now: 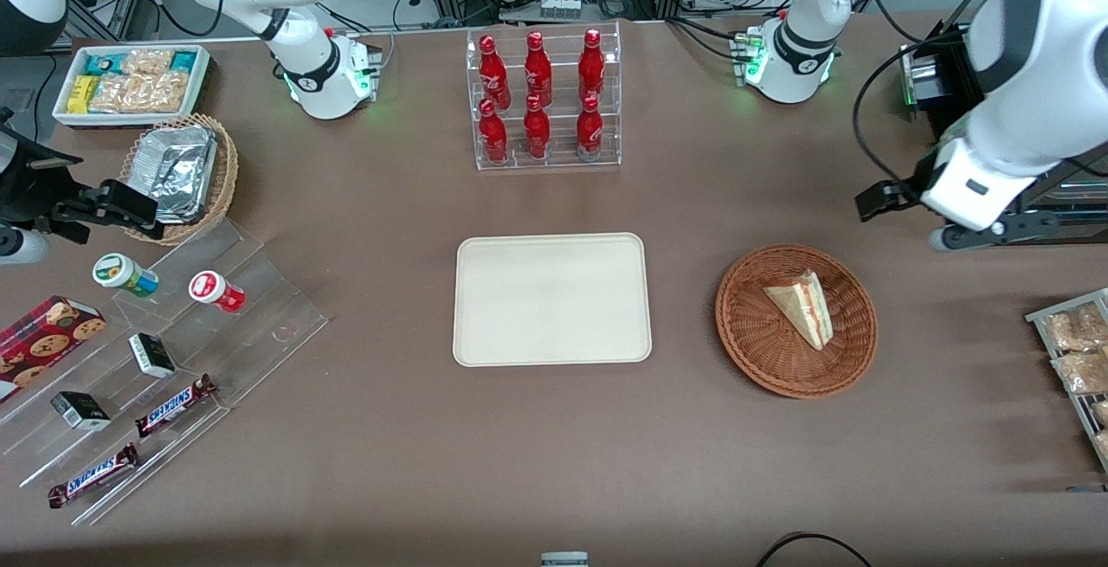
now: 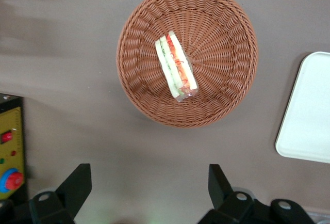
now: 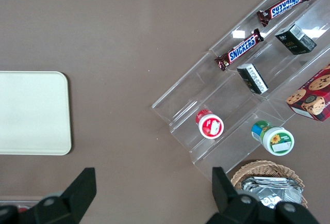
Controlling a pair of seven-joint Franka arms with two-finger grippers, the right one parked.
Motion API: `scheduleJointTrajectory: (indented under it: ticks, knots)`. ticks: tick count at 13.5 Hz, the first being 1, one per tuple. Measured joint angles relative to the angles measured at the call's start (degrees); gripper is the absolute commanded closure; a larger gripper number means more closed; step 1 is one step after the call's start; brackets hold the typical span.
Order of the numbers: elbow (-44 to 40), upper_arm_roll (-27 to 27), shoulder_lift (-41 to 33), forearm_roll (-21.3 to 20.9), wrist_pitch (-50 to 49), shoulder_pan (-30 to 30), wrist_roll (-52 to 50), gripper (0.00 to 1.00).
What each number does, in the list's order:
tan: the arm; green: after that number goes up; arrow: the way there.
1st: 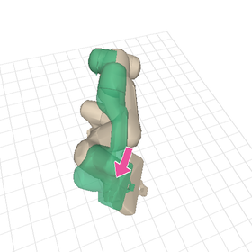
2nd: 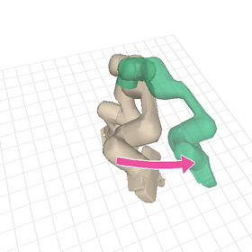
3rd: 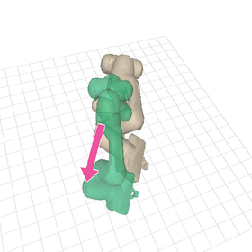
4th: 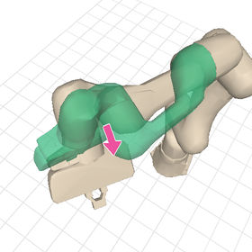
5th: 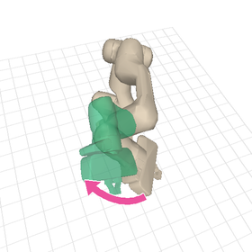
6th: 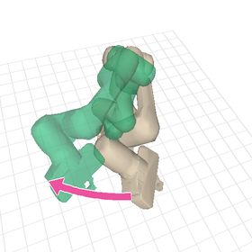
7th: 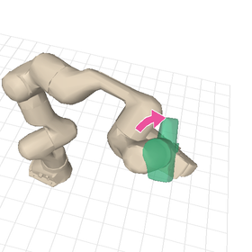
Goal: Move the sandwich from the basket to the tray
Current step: 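Move the left gripper over the wrapped sandwich in the wicker basket, then lower the left gripper and close it on the sandwich's upright edge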
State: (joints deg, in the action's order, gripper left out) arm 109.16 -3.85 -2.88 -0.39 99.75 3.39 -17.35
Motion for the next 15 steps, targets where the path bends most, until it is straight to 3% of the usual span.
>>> scheduleJointTrajectory:
  ticks: [8,15]
  knots:
    - [13.01,-0.30,-0.34,-0.03,16.95,0.04,-6.54,0.00]
    - [15.07,-0.37,4.59,-0.03,24.66,0.32,-10.54,0.00]
